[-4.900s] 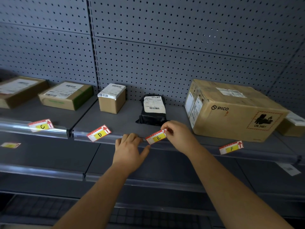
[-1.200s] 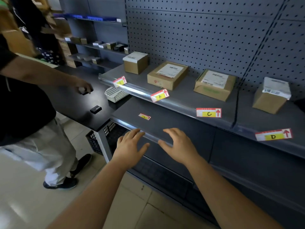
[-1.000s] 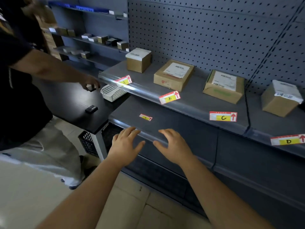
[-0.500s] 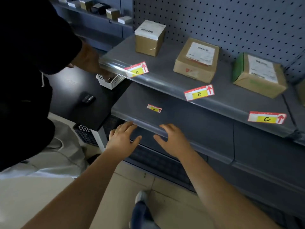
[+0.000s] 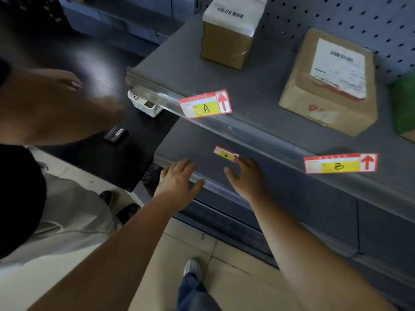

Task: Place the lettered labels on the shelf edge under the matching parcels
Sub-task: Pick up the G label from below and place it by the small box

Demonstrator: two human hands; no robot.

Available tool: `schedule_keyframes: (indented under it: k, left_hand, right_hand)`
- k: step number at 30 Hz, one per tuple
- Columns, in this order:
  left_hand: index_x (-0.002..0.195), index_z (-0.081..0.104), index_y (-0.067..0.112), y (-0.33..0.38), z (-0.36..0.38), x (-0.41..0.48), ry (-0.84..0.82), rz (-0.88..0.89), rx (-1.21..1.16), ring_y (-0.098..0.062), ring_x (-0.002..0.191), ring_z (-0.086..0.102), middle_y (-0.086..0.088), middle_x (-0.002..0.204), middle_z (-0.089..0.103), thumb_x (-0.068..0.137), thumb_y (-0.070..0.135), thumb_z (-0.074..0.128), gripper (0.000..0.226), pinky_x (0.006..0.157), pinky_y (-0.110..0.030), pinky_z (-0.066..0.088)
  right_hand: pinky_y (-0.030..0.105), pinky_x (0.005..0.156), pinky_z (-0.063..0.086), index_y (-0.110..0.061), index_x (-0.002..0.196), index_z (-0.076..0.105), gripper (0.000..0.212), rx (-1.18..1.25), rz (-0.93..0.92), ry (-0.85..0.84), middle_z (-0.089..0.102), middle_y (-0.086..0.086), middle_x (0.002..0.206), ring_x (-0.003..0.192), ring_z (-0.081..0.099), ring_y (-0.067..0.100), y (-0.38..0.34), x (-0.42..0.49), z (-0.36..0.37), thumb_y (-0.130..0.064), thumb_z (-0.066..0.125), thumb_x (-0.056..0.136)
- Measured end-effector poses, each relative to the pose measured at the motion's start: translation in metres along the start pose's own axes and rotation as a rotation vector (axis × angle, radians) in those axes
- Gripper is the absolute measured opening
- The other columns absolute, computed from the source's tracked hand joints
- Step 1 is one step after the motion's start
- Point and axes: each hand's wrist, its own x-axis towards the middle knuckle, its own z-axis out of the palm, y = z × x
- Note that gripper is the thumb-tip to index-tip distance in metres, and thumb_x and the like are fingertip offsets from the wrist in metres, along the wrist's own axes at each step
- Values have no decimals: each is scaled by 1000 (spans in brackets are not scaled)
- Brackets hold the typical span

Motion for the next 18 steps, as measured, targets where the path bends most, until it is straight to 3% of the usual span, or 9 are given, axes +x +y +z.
schedule_keyframes:
  k: [7, 13, 18]
  left_hand:
    - [133, 45, 26, -18, 17, 21, -34, 35, -32, -19, 135, 27, 2, 146, 36, 89, 51, 48, 51, 108, -44, 19]
    - [135, 42, 28, -29, 14, 17, -48, 53, -22, -17, 136, 24, 5, 147, 33, 90, 51, 47, 51, 110, -41, 14]
    - [133, 44, 26, -29, 10, 9, -90, 94, -2, -19, 134, 28, 2, 146, 35, 89, 49, 49, 51, 109, -42, 15]
  right_hand:
    - [41, 82, 51, -15, 106, 64, 33, -39, 93, -12, 67, 11, 104, 100, 61, 34, 10, 48, 23, -42, 56, 89]
    - [45, 92, 43, -18, 115, 64, 31, -171, 86, -33, 56, 13, 121, 111, 49, 36, 8, 48, 36, -35, 56, 90]
    - [37, 91, 40, -21, 110, 66, 26, -111, 144, -30, 52, 6, 121, 110, 50, 31, 17, 20, 40, -33, 59, 89]
